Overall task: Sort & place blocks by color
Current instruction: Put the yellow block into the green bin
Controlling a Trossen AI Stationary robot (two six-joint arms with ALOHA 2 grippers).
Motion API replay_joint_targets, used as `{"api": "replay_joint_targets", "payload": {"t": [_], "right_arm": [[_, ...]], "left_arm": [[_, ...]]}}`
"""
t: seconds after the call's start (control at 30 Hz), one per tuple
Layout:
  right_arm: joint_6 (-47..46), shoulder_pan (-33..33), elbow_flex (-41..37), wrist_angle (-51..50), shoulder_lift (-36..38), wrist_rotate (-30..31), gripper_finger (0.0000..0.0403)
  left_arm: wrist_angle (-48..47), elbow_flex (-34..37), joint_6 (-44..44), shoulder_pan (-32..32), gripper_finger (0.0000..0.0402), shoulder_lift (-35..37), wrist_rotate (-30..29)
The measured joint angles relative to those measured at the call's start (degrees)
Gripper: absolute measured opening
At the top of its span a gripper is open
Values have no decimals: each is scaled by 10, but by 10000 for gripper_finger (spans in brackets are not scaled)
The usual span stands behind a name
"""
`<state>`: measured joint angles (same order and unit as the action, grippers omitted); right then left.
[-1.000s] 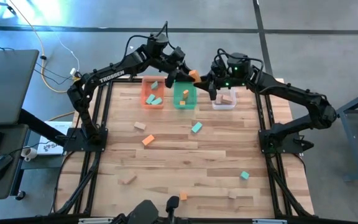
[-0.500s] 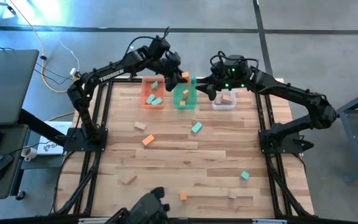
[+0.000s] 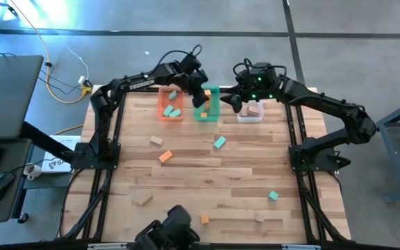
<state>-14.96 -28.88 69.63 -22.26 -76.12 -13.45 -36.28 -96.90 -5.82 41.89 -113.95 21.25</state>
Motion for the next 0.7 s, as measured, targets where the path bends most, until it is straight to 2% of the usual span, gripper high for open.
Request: {"api": "replay_joint_targets", "payload": {"t": [0.7], "right_arm": [[-21,0,0,-25,0,19,243]], "left_arm": [[-4,0,35,3,102,-77,1]]}}
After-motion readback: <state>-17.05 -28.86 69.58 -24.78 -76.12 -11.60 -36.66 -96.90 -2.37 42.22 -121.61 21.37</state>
